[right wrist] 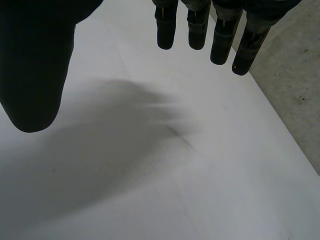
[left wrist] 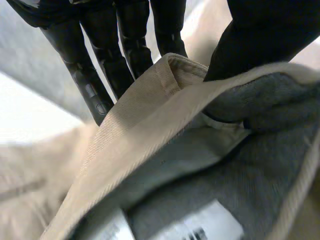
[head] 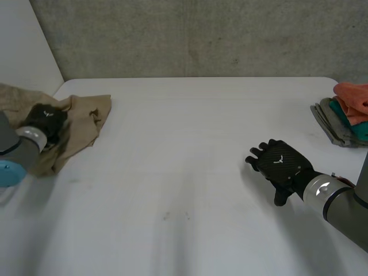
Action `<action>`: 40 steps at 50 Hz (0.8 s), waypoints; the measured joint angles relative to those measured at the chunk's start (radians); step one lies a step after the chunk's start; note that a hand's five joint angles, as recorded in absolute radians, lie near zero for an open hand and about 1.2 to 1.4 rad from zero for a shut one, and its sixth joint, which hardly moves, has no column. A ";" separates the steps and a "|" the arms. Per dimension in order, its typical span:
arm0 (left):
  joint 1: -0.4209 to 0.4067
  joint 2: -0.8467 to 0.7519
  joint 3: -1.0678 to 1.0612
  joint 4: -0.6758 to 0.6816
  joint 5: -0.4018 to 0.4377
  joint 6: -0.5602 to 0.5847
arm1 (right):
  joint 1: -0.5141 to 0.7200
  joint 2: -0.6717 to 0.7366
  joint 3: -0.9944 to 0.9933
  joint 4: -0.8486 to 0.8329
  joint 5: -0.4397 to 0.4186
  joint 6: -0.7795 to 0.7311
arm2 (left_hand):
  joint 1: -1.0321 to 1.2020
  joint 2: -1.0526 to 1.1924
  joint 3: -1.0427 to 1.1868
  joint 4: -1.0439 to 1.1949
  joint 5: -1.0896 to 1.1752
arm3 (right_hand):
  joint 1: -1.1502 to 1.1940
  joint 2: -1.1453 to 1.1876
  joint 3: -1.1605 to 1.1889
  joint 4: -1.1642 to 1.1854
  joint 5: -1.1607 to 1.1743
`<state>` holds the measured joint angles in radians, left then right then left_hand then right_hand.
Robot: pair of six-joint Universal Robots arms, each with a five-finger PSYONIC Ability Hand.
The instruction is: Fold the laundry.
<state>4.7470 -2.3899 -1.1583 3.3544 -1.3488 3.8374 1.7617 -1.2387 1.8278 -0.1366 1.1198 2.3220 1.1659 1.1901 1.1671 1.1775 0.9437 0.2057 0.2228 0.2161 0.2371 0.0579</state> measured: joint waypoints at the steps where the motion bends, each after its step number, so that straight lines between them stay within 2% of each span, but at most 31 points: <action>1: -0.014 0.016 -0.006 0.006 -0.003 -0.012 | 0.000 0.000 0.000 -0.001 0.000 0.000 | 0.000 0.002 0.001 0.000 0.000 | 0.000 0.000 0.000 0.000 0.000; 7: -0.184 0.224 -0.111 0.078 -0.020 -0.164 | -0.001 -0.003 -0.001 -0.020 0.003 0.004 | 0.000 0.003 0.004 0.005 0.000 | 0.000 0.000 0.000 0.000 0.000; 8: -0.250 0.285 -0.141 0.093 -0.022 -0.216 | -0.001 -0.004 -0.002 -0.028 0.006 0.009 | 0.000 0.003 0.004 0.005 0.000 | 0.000 0.000 0.000 0.000 0.000; 12: -0.413 0.379 -0.185 0.111 -0.024 -0.338 | -0.001 -0.008 -0.003 -0.046 0.023 0.035 | 0.000 0.004 0.007 0.008 0.000 | 0.000 0.000 0.000 0.000 0.000; 16: -0.581 0.379 -0.191 0.116 -0.026 -0.464 | -0.003 -0.014 -0.006 -0.065 0.056 0.085 | 0.000 0.005 0.025 0.025 0.000 | 0.000 0.000 0.000 0.000 0.000; 18: -0.639 0.354 -0.184 0.117 -0.026 -0.509 | -0.004 -0.018 -0.007 -0.073 0.071 0.107 | -0.001 0.004 0.024 0.028 0.000 | 0.000 0.000 0.000 0.000 0.000; 19: -0.668 0.337 -0.178 0.117 -0.026 -0.530 | -0.005 -0.020 -0.008 -0.078 0.079 0.121 | -0.073 -0.066 -0.045 -0.047 -0.048 | 0.000 0.000 0.000 0.000 0.000; 20: -0.692 0.319 -0.171 0.117 -0.026 -0.549 | -0.005 -0.022 -0.009 -0.083 0.086 0.133 | -0.290 -0.284 -0.243 -0.251 -0.213 | 0.000 0.000 0.000 0.000 0.000; 21: -0.709 0.305 -0.166 0.117 -0.026 -0.561 | -0.006 -0.024 -0.009 -0.086 0.091 0.142 | -0.290 -0.284 -0.243 -0.251 -0.213 | 0.000 0.000 0.000 0.000 0.000; 22: -0.729 0.288 -0.159 0.116 -0.027 -0.575 | -0.007 -0.026 -0.009 -0.089 0.097 0.151 | -0.446 -0.425 -0.397 -0.399 -0.348 | 0.000 0.000 0.000 0.000 0.000; 23: -0.749 0.270 -0.152 0.114 -0.029 -0.587 | -0.009 -0.030 -0.010 -0.094 0.105 0.167 | -0.732 -0.690 -0.659 -0.660 -0.607 | 0.000 0.000 0.000 0.000 0.000; 24: -0.749 0.270 -0.152 0.114 -0.029 -0.587 | -0.009 -0.030 -0.010 -0.094 0.105 0.167 | -0.732 -0.690 -0.659 -0.660 -0.607 | 0.000 0.000 0.000 0.000 0.000; 25: -0.764 0.256 -0.145 0.111 -0.033 -0.596 | -0.014 -0.034 -0.011 -0.099 0.117 0.189 | -0.928 -0.900 -0.862 -0.886 -0.830 | 0.000 0.000 0.000 0.000 0.000; 29: -0.773 0.261 -0.146 0.106 -0.049 -0.601 | -0.026 -0.045 -0.014 -0.103 0.129 0.227 | -0.941 -0.952 -0.924 -0.942 -0.888 | 0.000 0.000 0.000 0.000 0.000; 34: -0.745 0.327 -0.175 0.099 -0.066 -0.597 | -0.034 -0.070 -0.017 -0.093 0.131 0.282 | -0.941 -0.952 -0.924 -0.942 -0.889 | 0.000 0.000 0.000 0.000 0.000; 40: -0.626 0.459 -0.254 0.094 -0.071 -0.587 | -0.021 -0.121 -0.014 -0.018 0.114 0.400 | -0.941 -0.952 -0.924 -0.942 -0.889 | 0.000 0.000 0.000 0.000 0.000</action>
<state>4.1209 -1.9311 -1.4126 3.4480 -1.4199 3.2500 1.7407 -1.3593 1.8138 -0.1549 1.2341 2.7217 0.2248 0.2379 0.2432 0.2351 0.0550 0.2057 0.2228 0.2161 0.2371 0.0579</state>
